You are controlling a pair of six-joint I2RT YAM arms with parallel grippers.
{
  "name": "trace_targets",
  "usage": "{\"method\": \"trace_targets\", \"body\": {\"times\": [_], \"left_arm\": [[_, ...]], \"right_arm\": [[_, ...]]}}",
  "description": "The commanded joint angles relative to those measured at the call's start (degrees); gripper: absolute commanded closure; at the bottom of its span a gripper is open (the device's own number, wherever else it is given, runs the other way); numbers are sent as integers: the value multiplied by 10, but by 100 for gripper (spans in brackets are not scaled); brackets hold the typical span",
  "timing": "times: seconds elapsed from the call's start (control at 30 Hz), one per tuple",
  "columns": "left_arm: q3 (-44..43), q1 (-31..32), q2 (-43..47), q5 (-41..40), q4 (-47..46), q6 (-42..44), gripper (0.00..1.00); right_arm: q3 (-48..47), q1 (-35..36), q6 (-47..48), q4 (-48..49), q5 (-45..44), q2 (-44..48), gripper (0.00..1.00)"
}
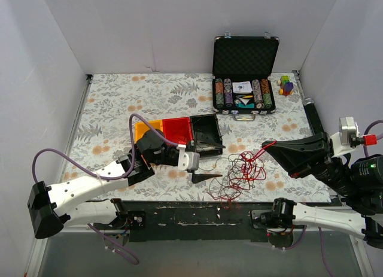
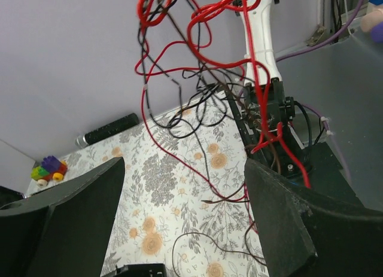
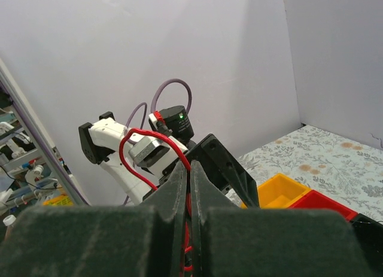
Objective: Untangle the cables
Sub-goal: Untie the cable.
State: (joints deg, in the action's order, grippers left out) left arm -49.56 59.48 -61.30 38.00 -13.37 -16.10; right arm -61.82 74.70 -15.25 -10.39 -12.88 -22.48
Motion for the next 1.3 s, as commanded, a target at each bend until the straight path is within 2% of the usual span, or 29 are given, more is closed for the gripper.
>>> {"method": "trace_targets", "body": {"times": [0.0,0.23,0.33,0.5,0.6,0.7,0.87,1.07,1.1,1.23,1.27], "left_arm": [[-24,26,5,16,-12,61,19],[-29,82,-13,-5,-19,158,21],[-2,95,-19,-24,-55,260,25],[13,99,-45,-30,-76,350,29],[20,100,-52,-28,-83,374,32],[20,102,-63,-45,-92,382,42],[35,111,-62,-63,-148,380,72],[37,128,-68,-71,-167,355,71],[41,130,-68,-71,-174,353,74],[51,140,-66,-74,-194,342,100],[53,142,-64,-74,-188,343,100]], "right_arm": [[-8,6,-7,39,-1,-4,99],[0,10,-10,46,-1,-5,99],[1,12,-13,49,1,-5,99],[3,13,-17,50,6,-6,99],[7,13,-20,54,8,-5,99],[11,13,-24,56,10,-1,99],[22,14,-29,57,4,8,99],[30,17,-31,66,1,9,99],[30,17,-30,67,1,9,99],[31,17,-29,71,-6,7,99],[29,19,-29,71,-9,7,99]]}}
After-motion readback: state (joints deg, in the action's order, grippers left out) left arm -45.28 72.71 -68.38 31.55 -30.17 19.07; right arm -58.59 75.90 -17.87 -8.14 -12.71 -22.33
